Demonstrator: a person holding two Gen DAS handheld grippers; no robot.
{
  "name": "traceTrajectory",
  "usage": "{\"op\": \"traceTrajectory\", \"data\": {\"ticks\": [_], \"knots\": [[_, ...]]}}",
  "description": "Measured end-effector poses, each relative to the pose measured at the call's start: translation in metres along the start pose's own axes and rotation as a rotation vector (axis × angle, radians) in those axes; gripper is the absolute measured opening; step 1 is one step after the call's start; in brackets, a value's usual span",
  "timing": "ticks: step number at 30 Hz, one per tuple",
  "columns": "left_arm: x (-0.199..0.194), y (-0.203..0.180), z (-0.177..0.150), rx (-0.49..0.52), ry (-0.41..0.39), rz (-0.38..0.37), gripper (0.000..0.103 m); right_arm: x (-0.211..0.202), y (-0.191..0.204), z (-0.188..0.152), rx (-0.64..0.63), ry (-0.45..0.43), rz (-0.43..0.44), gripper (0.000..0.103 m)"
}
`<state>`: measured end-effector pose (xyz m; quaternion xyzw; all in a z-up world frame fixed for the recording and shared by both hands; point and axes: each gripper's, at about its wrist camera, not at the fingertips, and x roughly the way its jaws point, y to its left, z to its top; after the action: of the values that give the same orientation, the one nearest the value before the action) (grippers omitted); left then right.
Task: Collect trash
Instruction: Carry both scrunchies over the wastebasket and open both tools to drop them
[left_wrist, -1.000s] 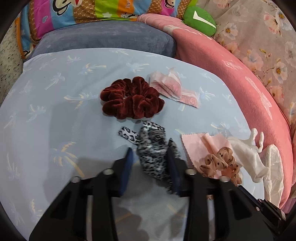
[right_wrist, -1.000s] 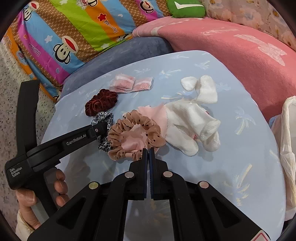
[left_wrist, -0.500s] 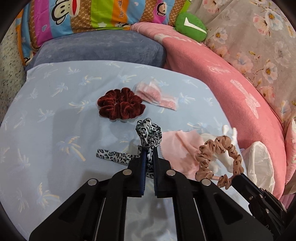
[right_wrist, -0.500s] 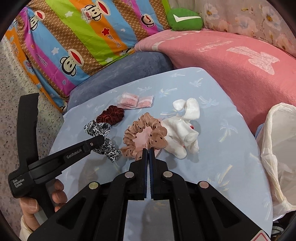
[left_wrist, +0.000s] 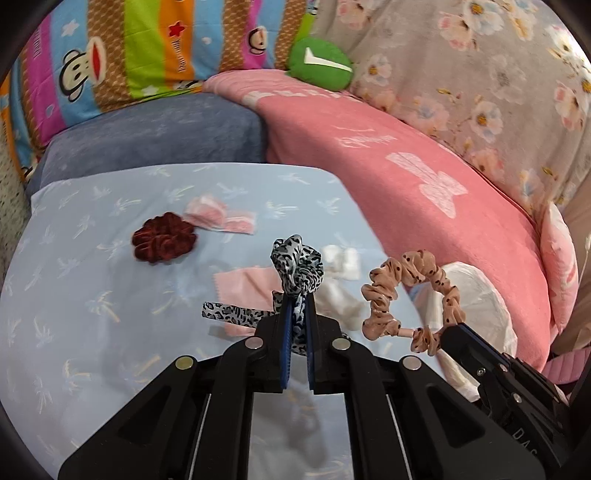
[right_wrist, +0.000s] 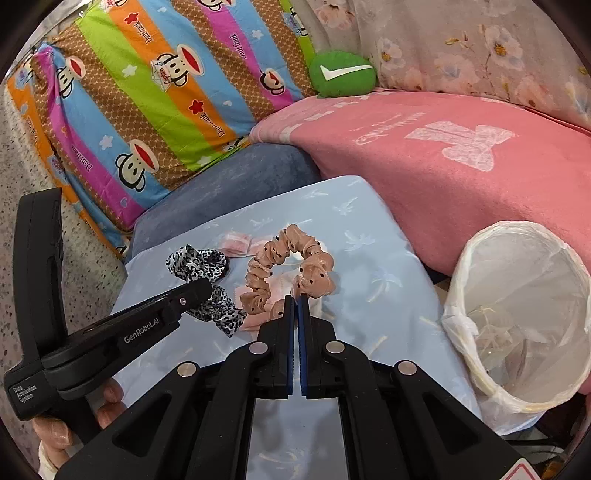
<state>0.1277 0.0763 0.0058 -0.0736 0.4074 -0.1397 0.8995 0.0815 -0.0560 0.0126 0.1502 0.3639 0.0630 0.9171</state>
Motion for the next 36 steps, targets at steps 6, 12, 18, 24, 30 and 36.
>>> {"op": "traceTrajectory", "data": {"ticks": [6, 12, 18, 24, 30, 36], "knots": [[-0.003, -0.041, -0.003, 0.065, -0.004, -0.045, 0.006, -0.031, -0.034, 0.006, 0.04, -0.045, -0.047, 0.002], [-0.001, -0.083, -0.007, 0.137, 0.006, -0.089, 0.007, -0.057, -0.074, 0.009, 0.084, -0.086, -0.094, 0.002], [0.004, -0.123, -0.013, 0.206, 0.024, -0.134, 0.007, -0.077, -0.113, 0.007, 0.135, -0.114, -0.139, 0.002], [0.01, -0.157, -0.018, 0.271, 0.039, -0.17, 0.008, -0.091, -0.145, 0.003, 0.176, -0.132, -0.172, 0.002], [0.015, -0.184, -0.021, 0.319, 0.046, -0.203, 0.008, -0.097, -0.167, 0.002, 0.199, -0.139, -0.198, 0.002], [0.023, -0.202, -0.019, 0.34, 0.056, -0.212, 0.043, -0.1, -0.181, 0.005, 0.206, -0.146, -0.217, 0.002]]}}
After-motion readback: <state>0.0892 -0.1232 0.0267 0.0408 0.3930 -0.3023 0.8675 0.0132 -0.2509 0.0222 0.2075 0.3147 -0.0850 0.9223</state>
